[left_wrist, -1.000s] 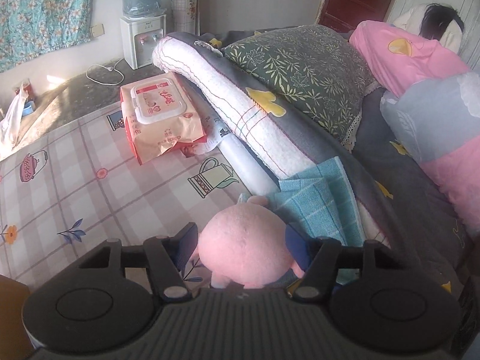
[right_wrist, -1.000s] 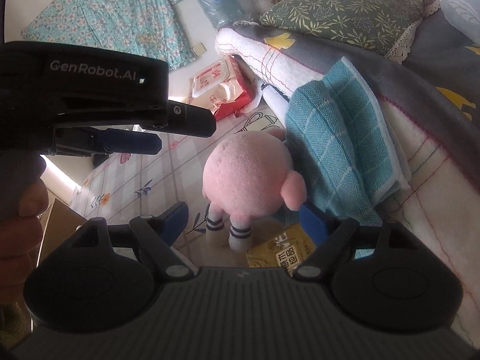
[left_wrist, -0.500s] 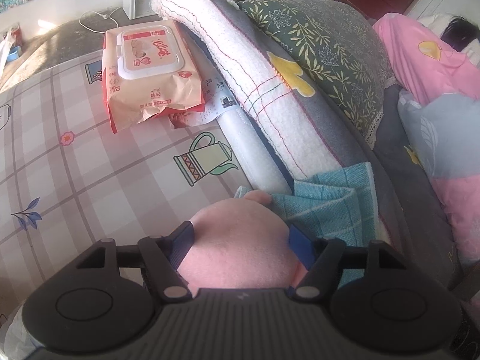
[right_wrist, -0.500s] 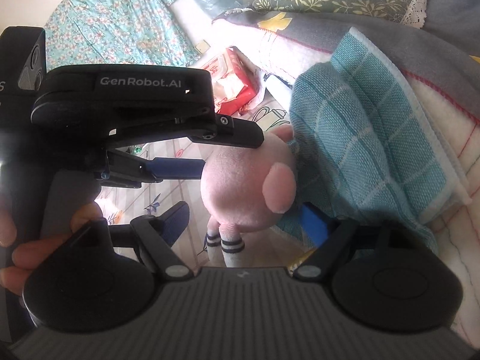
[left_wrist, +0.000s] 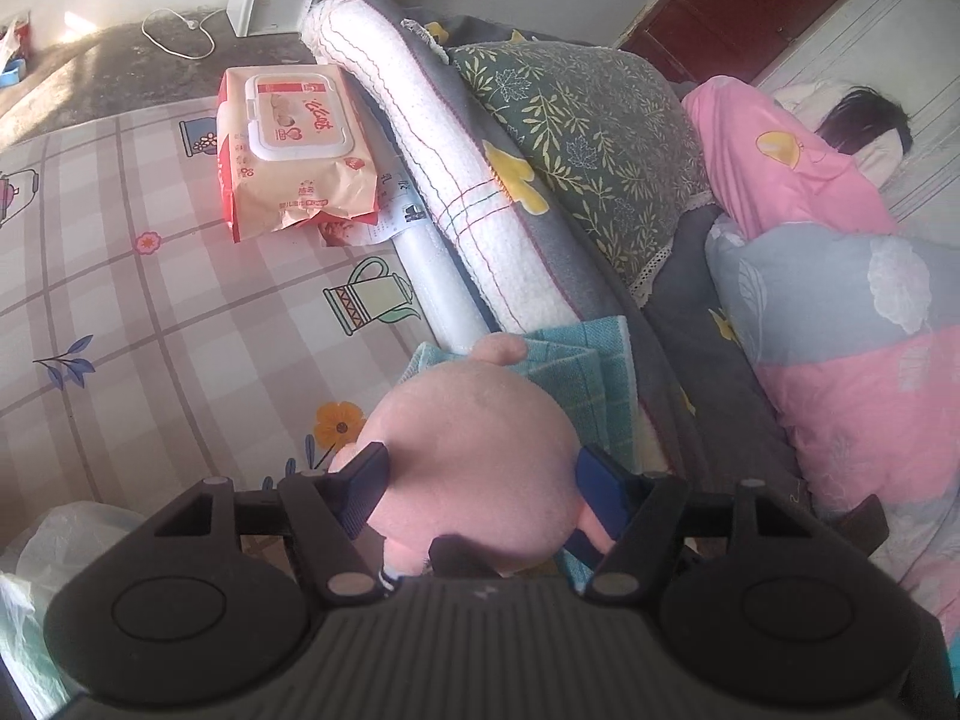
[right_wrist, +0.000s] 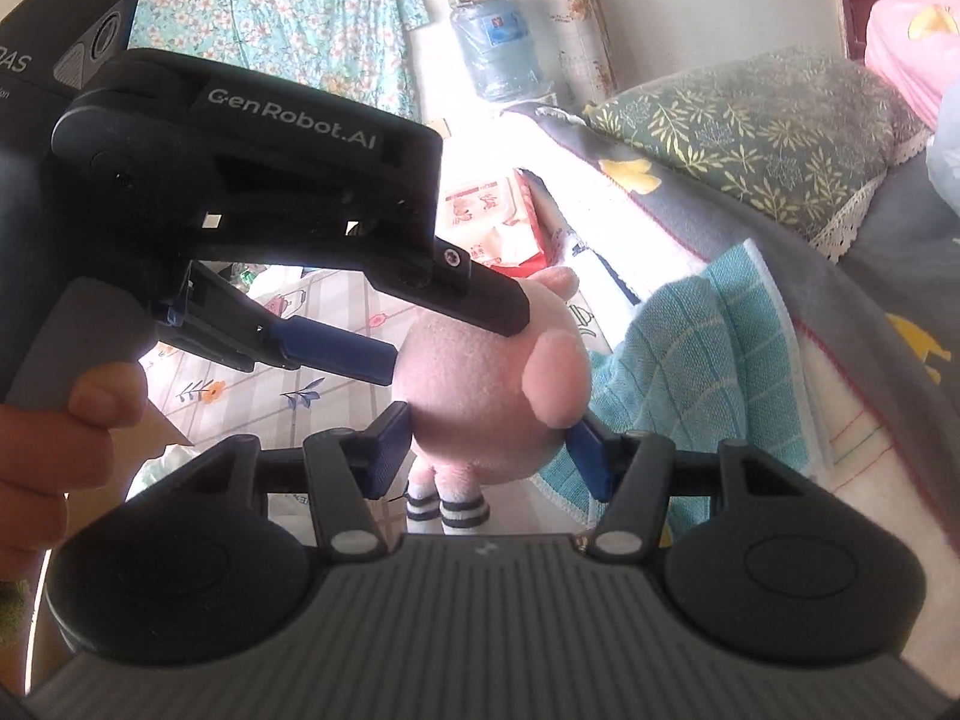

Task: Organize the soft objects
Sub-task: 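Reach the left tool to the pink plush toy and grasp it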

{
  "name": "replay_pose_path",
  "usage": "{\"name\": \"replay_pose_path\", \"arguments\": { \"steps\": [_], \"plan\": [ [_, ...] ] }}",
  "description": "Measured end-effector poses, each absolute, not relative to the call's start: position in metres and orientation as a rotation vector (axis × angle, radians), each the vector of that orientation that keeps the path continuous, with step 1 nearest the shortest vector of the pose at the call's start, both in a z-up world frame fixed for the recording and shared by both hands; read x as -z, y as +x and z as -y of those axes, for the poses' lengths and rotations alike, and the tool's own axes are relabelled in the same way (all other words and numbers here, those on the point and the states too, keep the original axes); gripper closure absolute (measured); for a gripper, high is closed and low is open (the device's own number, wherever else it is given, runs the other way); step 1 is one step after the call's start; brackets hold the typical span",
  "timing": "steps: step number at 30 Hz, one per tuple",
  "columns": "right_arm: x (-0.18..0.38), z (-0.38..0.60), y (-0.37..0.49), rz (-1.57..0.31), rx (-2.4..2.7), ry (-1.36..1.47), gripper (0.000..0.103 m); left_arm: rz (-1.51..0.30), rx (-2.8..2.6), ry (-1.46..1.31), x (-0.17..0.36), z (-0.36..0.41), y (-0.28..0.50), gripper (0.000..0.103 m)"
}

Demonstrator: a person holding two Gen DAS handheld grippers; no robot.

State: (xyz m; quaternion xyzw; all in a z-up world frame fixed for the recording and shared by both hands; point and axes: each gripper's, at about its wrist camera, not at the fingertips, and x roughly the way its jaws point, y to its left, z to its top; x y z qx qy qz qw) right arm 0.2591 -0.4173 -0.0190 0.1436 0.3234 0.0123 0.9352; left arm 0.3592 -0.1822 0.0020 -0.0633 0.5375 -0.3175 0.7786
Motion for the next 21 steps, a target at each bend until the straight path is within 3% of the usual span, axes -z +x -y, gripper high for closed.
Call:
{"name": "replay_pose_path", "arguments": {
  "steps": [12,21],
  "plan": [
    [-0.075,0.359,0.153,-0.467,-0.178,0.126,0.045,-0.982,0.684,-0.292,-0.088,0.083,0.247,0.029],
    [-0.106,0.269,0.11,-0.43,-0.423,0.062,0.045,-0.891,0.519,-0.429,-0.1,-0.035,0.176,0.027]
  ]
}}
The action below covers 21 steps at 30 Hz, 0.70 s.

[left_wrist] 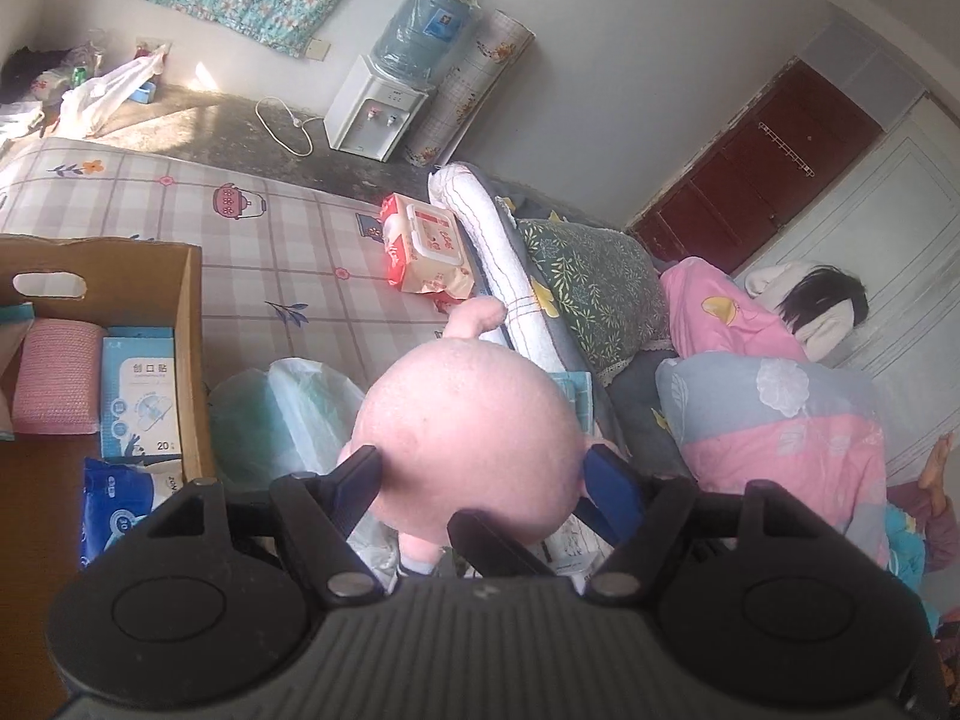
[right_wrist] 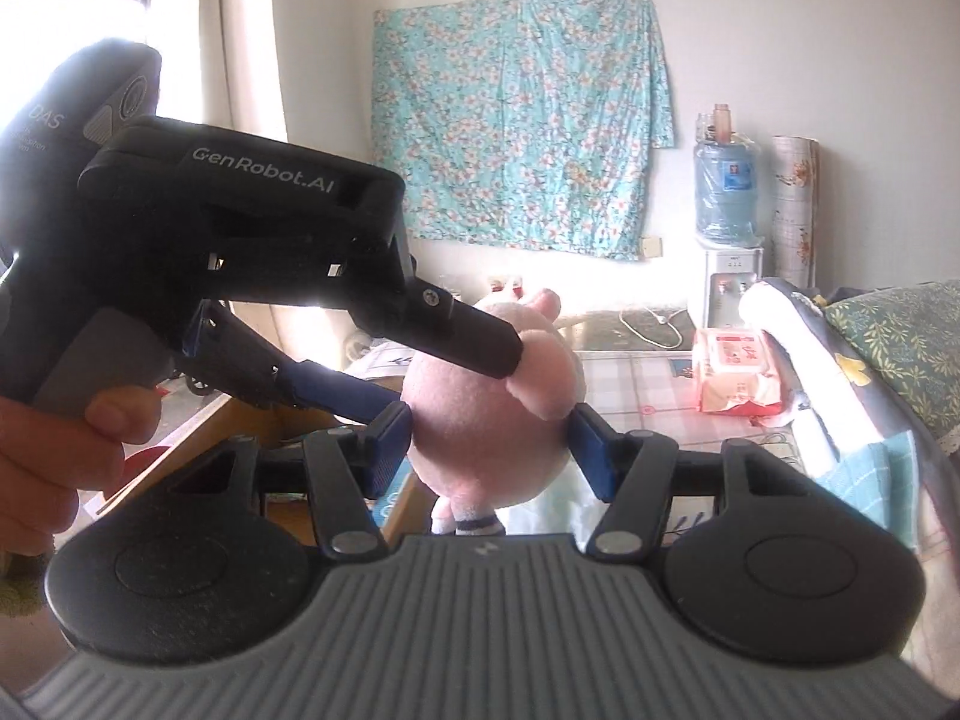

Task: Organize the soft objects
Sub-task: 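Reach the left tool to the pink plush toy and grasp it, then carry the pink plush toy with the left tool and lower it into the box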

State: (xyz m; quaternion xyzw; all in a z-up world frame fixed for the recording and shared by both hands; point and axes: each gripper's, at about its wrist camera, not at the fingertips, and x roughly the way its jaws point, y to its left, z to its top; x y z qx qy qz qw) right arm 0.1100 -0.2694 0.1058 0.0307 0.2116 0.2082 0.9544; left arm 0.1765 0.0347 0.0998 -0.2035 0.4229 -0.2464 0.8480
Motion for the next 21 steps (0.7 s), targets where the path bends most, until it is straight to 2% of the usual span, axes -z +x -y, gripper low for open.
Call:
{"name": "replay_pose_path", "arguments": {
  "steps": [6,12,21],
  "plan": [
    [-0.107,0.188,0.116,-0.52,-0.586,0.005,0.045,-0.916,0.374,-0.522,-0.071,-0.107,0.169,0.027],
    [-0.095,0.101,0.12,-0.614,-0.651,-0.145,0.047,-0.999,0.293,-0.668,-0.013,-0.168,0.18,0.027],
    [-0.066,0.046,0.113,-0.74,-0.711,-0.193,0.048,-1.043,0.214,-0.779,0.036,-0.221,0.194,0.028]
  ]
}}
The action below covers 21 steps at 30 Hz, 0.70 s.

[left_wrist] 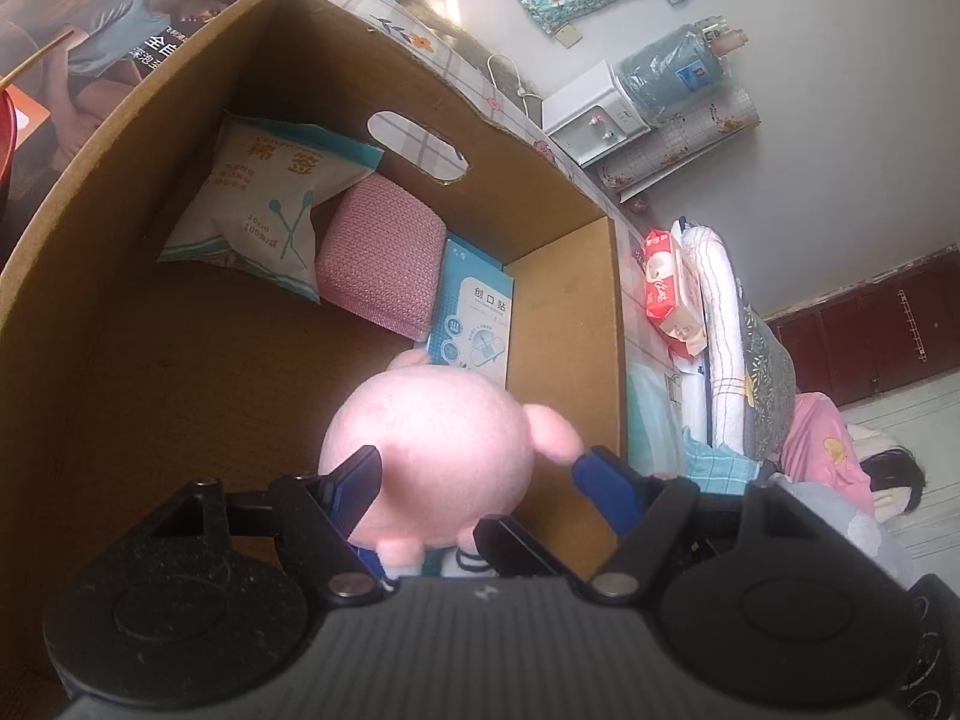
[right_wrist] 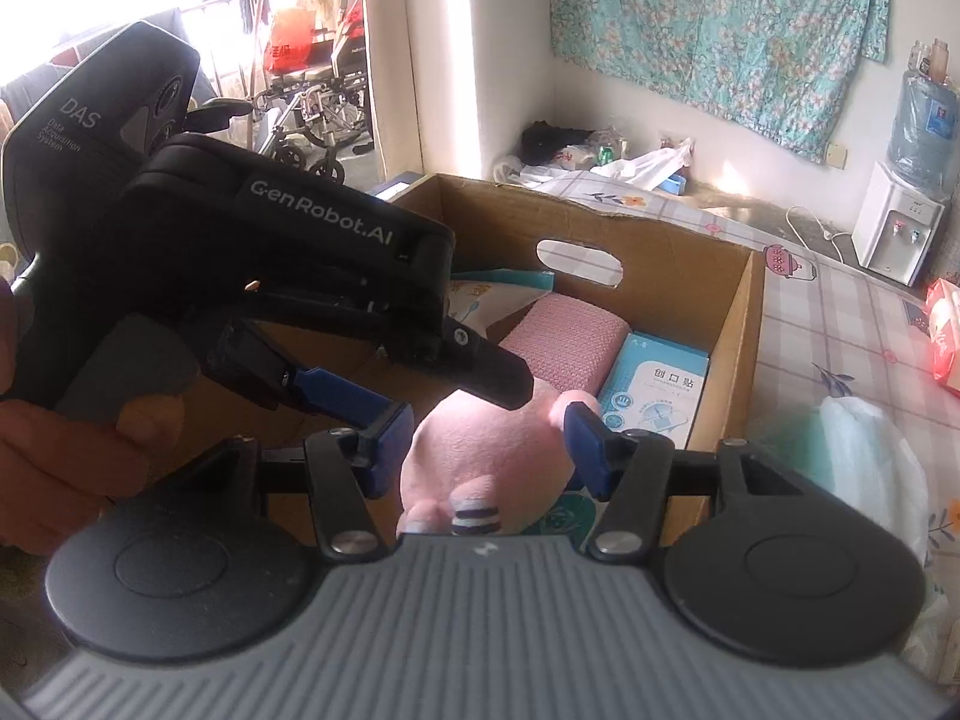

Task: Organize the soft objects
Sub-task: 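Carry the pink plush toy with the left tool and lower it into the box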

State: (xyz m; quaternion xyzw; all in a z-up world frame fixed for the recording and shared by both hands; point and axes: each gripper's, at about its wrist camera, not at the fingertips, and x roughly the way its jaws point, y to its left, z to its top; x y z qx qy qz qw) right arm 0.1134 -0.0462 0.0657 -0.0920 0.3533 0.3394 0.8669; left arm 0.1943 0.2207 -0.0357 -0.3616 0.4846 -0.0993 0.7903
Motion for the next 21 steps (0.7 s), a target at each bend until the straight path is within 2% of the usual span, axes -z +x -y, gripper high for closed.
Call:
{"name": "replay_pose_path", "arguments": {
  "steps": [8,21],
  "plan": [
    [-0.054,0.04,0.119,-0.814,-0.778,-0.131,0.047,-0.991,0.136,-0.712,0.028,-0.238,0.183,0.028],
    [-0.059,0.112,0.116,-0.816,-0.748,0.009,0.047,-0.919,0.025,-0.382,0.014,-0.229,0.169,0.027]
  ]
}}
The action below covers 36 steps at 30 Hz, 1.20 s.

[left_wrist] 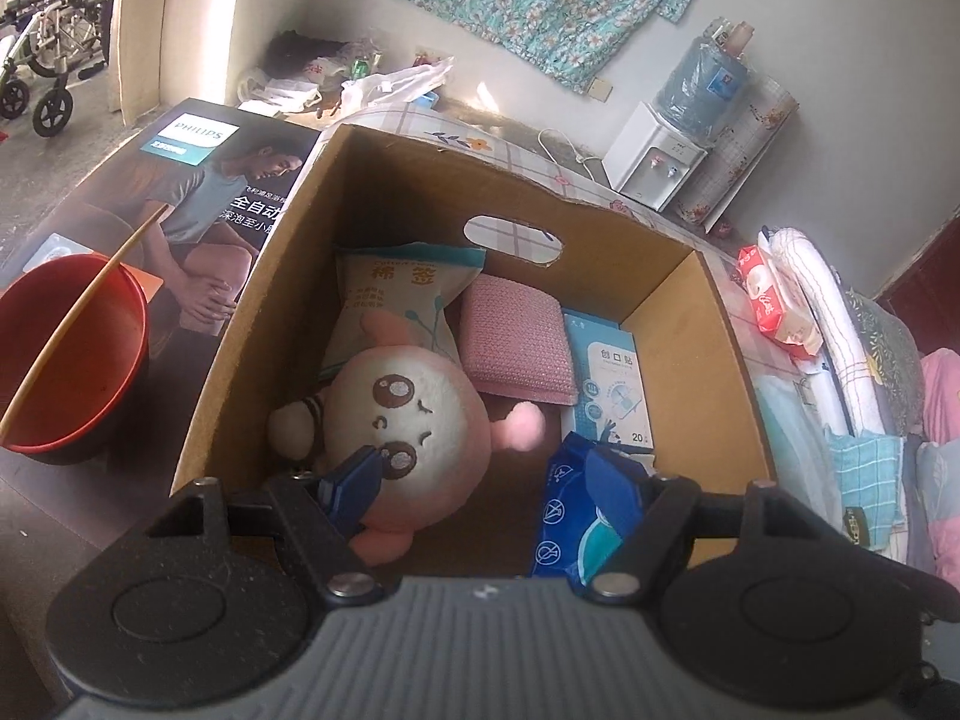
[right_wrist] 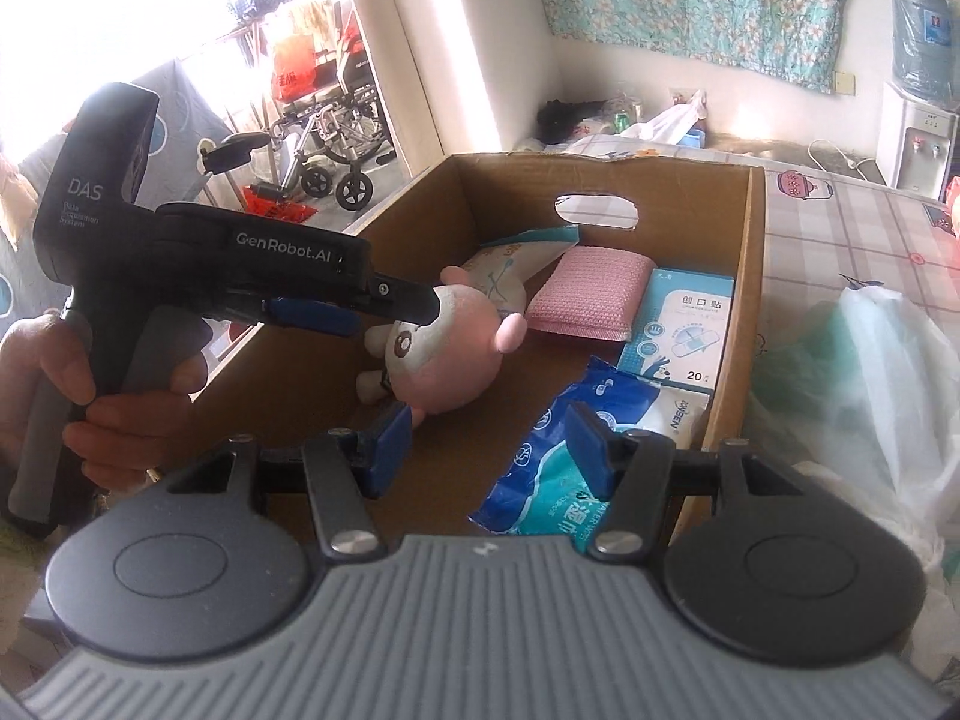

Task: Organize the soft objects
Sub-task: 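Carry the pink plush toy with the left tool and lower it into the box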

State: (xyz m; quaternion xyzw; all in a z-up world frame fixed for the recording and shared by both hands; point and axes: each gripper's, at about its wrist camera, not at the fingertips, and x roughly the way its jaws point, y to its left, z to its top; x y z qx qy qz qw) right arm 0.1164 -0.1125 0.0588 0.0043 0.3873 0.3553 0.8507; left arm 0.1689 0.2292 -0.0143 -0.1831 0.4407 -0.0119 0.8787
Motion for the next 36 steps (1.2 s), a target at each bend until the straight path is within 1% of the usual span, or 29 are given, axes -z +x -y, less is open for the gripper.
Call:
{"name": "replay_pose_path", "arguments": {
  "steps": [3,7,9,10,14,17,20,24,28,36],
  "plan": [
    [-0.059,0.123,0.115,-0.806,-0.739,0.028,0.046,-0.927,0.037,-0.273,0.015,-0.218,0.178,0.027],
    [-0.06,0.132,0.113,-0.798,-0.738,0.038,0.045,-0.949,0.069,-0.023,0.019,-0.196,0.19,0.025],
    [-0.06,0.137,0.113,-0.794,-0.741,0.046,0.045,-0.941,0.09,0.112,0.022,-0.187,0.193,0.019],
    [-0.06,0.139,0.113,-0.792,-0.741,0.049,0.045,-0.945,0.104,0.187,0.025,-0.182,0.196,0.018],
    [-0.057,0.144,0.117,-0.79,-0.749,0.072,0.044,-1.03,0.131,0.288,0.041,-0.178,0.214,0.017],
    [-0.053,0.147,0.119,-0.794,-0.754,0.09,0.043,-1.112,0.129,0.262,0.054,-0.184,0.23,0.017],
    [-0.048,0.152,0.123,-0.808,-0.751,0.108,0.043,-1.166,0.09,0.294,0.065,-0.185,0.242,0.018],
    [-0.044,0.158,0.126,-0.813,-0.742,0.126,0.043,-1.187,0.064,0.281,0.064,-0.182,0.245,0.021],
    [-0.042,0.162,0.127,-0.808,-0.743,0.138,0.043,-1.225,0.036,0.201,0.061,-0.185,0.25,0.023],
    [-0.044,0.169,0.123,-0.791,-0.747,0.153,0.042,-1.4,0.055,-0.235,0.06,-0.203,0.252,0.024]
  ]
}}
